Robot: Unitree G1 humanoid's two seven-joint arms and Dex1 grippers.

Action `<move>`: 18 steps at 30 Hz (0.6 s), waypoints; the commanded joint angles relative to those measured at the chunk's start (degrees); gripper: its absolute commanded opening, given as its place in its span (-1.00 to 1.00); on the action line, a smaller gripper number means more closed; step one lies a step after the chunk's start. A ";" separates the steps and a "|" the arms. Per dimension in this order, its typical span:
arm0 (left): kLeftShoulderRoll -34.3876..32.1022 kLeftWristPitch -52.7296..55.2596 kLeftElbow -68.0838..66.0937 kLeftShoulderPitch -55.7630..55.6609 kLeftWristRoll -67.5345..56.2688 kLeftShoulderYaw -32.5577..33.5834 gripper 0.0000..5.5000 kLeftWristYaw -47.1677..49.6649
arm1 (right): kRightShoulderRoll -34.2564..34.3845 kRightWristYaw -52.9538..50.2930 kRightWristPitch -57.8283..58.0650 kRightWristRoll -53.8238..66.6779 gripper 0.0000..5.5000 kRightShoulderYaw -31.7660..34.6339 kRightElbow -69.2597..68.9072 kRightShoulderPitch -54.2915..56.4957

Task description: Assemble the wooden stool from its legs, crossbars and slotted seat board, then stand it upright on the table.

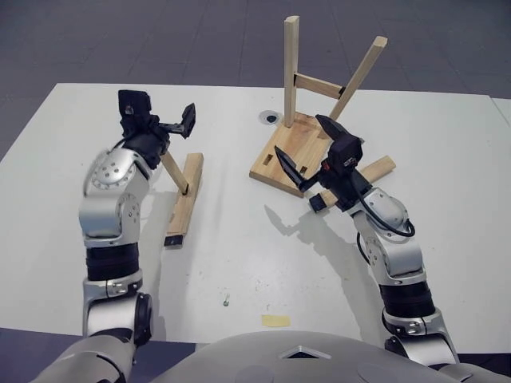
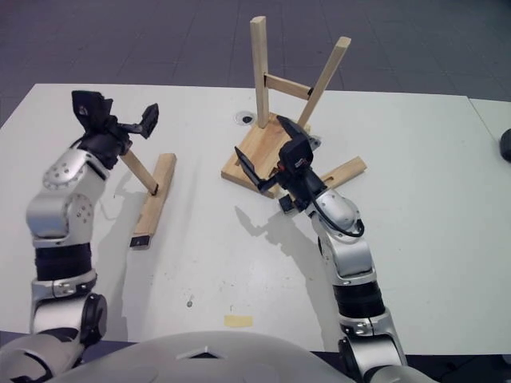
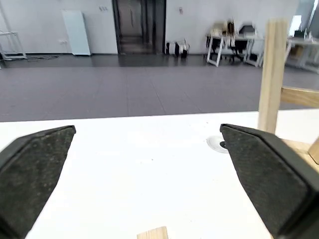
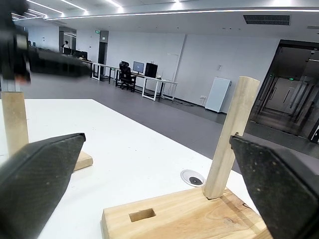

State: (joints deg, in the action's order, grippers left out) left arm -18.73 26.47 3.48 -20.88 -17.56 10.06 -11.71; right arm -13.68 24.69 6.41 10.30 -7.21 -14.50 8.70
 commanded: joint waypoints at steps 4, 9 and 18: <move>3.83 0.91 -6.36 8.04 -0.46 -0.94 0.96 -0.56 | -0.50 0.46 1.37 0.54 0.96 0.77 -0.88 1.81; 2.00 1.96 -0.18 6.42 -1.50 2.65 0.96 1.12 | -0.29 0.62 1.08 0.30 0.96 0.43 -0.73 1.53; -6.30 25.60 31.88 7.63 -11.37 9.52 0.96 5.67 | -0.11 -0.75 1.28 -0.31 0.96 0.38 -2.59 -0.93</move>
State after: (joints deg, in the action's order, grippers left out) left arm -23.29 44.68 29.05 -18.71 -26.75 21.15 -5.33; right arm -13.68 24.39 6.96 10.51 -6.83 -15.81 8.96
